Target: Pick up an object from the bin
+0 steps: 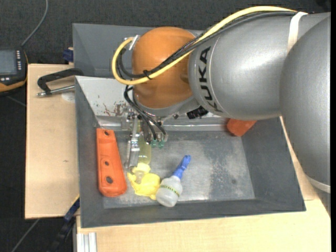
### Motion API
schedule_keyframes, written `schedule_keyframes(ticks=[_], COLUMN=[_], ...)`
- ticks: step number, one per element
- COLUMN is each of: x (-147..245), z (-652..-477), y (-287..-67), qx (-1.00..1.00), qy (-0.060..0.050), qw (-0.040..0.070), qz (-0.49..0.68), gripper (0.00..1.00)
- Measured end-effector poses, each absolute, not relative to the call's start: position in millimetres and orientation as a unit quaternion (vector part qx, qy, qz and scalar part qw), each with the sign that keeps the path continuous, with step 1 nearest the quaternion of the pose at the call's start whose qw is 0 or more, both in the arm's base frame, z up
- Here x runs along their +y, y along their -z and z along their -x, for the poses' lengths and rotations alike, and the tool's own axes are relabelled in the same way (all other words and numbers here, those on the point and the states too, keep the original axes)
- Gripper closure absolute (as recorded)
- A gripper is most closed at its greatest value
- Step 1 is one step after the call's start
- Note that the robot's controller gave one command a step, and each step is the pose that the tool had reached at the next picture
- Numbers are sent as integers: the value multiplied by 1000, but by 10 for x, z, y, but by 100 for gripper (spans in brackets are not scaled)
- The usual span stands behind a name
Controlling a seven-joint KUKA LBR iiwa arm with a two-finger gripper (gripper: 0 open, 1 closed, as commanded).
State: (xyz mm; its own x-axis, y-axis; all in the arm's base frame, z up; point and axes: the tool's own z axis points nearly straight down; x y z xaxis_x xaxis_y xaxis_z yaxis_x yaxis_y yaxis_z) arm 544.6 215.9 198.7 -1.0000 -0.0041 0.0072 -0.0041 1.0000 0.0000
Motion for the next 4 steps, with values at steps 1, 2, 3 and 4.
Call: schedule_keyframes(ticks=[1,2,3,4], x=[2148,1630,1453,1278], z=[-5465,-5166,-5097,-5200], y=[-2038,-1777,-1819,-1465], qx=[-1000,-1000,-1000,-999], qy=[1,1,0,4], qw=[-1,0,0,-5], qz=[-1,-16,-15,-31], gripper=[0,0,0,0])
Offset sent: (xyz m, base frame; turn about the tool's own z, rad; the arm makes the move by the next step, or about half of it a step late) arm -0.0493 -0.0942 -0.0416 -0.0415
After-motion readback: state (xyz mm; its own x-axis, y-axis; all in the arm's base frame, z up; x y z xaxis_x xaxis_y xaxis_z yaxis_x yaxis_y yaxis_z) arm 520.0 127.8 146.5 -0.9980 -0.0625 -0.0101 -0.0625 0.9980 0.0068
